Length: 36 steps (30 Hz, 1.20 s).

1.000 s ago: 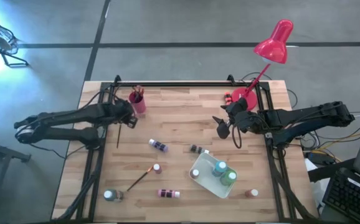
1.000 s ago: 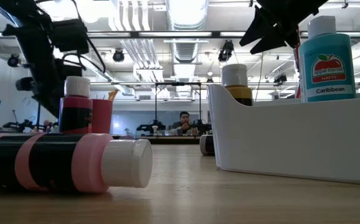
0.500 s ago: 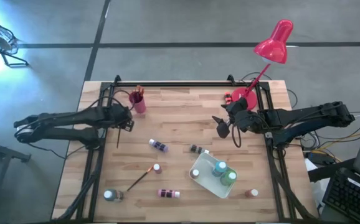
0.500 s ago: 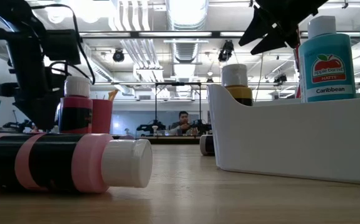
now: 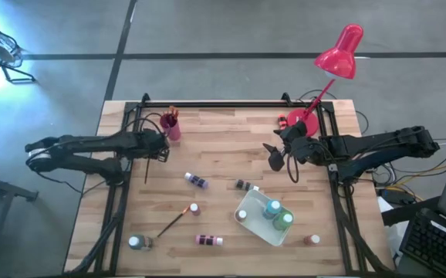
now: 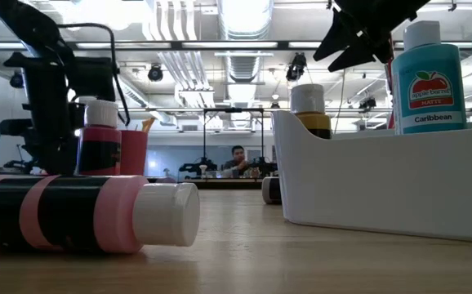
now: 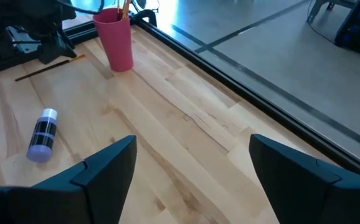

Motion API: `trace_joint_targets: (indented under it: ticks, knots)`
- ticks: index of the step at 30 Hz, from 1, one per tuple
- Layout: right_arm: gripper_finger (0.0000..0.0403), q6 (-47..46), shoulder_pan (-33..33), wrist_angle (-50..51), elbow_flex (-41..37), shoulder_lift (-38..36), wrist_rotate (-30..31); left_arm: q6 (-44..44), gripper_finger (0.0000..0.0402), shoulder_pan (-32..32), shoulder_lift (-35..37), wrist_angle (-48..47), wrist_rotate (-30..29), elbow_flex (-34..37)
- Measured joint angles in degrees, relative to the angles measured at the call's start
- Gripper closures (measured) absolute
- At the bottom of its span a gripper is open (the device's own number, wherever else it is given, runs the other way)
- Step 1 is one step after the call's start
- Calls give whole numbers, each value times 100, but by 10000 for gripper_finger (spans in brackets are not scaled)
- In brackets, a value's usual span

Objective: Pick & Place Paint Supplies
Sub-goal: Put the orange paintbrush into the pink cup

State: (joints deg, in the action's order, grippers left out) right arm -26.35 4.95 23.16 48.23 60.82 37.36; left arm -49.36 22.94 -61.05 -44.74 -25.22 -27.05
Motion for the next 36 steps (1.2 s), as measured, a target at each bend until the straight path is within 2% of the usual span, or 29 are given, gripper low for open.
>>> trace_joint_targets:
  ticks: [9,25,31,36]
  knots:
    - [108,46,0,13,0,2,-9,-202,252,142,-451,136,-210,37]
    - [83,87,-2,27,0,2,-7,-279,252,402,-1246,634,-305,32]
    - [101,109,-2,37,0,2,-7,-333,255,448,-1330,628,-321,41]
    - [116,109,-2,39,0,2,-7,-475,279,511,-1330,676,-255,123]
